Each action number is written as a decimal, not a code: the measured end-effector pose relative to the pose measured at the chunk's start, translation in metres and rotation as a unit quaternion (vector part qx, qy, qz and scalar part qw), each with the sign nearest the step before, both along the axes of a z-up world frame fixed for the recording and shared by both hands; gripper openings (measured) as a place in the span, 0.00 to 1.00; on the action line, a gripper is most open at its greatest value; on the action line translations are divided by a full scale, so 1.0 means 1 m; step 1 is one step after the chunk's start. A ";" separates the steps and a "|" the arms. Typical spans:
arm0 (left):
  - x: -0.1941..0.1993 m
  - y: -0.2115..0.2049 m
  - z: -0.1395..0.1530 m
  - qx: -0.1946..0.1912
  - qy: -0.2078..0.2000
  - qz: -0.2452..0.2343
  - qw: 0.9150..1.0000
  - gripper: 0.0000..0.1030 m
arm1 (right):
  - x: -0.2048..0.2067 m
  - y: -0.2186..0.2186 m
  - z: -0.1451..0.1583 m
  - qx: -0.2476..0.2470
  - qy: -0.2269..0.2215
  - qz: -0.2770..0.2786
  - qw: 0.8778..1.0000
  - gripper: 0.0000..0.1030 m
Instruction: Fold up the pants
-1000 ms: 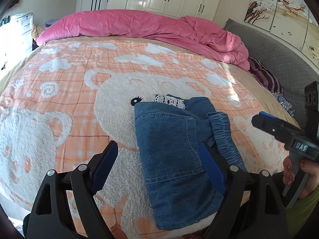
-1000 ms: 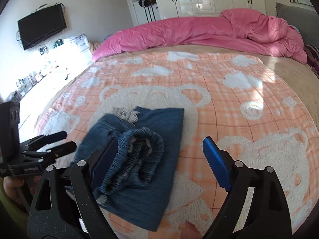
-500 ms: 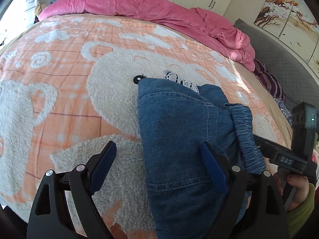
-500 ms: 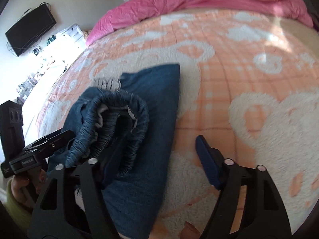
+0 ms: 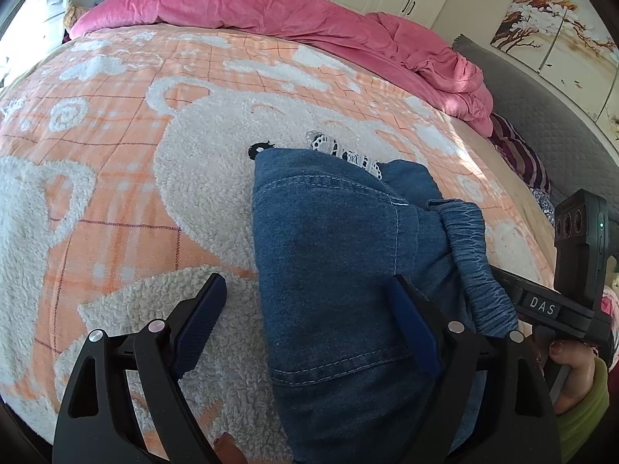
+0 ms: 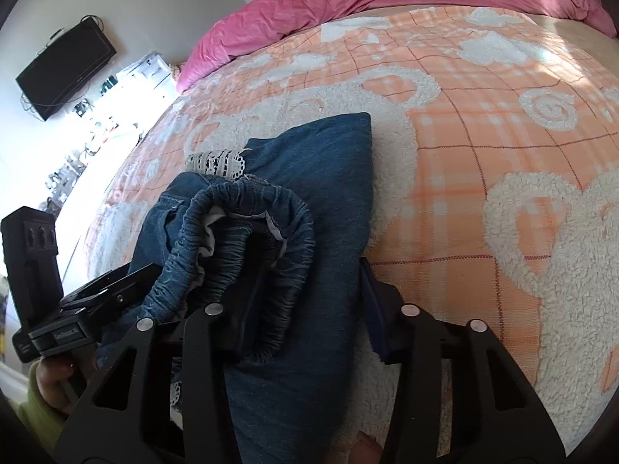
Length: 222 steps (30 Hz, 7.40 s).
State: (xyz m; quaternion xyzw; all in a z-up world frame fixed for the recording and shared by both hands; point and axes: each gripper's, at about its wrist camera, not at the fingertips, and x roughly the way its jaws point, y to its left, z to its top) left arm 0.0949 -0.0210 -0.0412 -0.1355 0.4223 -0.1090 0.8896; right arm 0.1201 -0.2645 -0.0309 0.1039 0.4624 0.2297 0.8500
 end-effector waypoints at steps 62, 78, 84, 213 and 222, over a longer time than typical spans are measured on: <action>0.095 0.056 0.008 0.026 -0.035 0.062 0.997 0.67 | 0.099 0.060 0.008 -0.133 -0.073 -0.023 0.988 0.58; 0.065 0.056 0.023 0.036 -0.048 0.065 0.996 0.87 | 0.077 0.048 0.018 -0.102 -0.077 -0.043 0.991 0.78; 0.043 0.059 0.030 0.035 -0.061 0.073 0.995 0.91 | 0.058 0.048 0.028 -0.102 -0.103 -0.044 0.988 0.83; -0.113 0.025 0.011 0.071 -0.103 0.073 0.990 0.96 | -0.106 0.025 0.015 -0.123 -0.178 -0.040 0.975 0.91; -0.113 0.023 0.012 0.073 -0.105 0.073 0.989 0.96 | -0.106 0.025 0.015 -0.124 -0.176 -0.040 0.976 0.91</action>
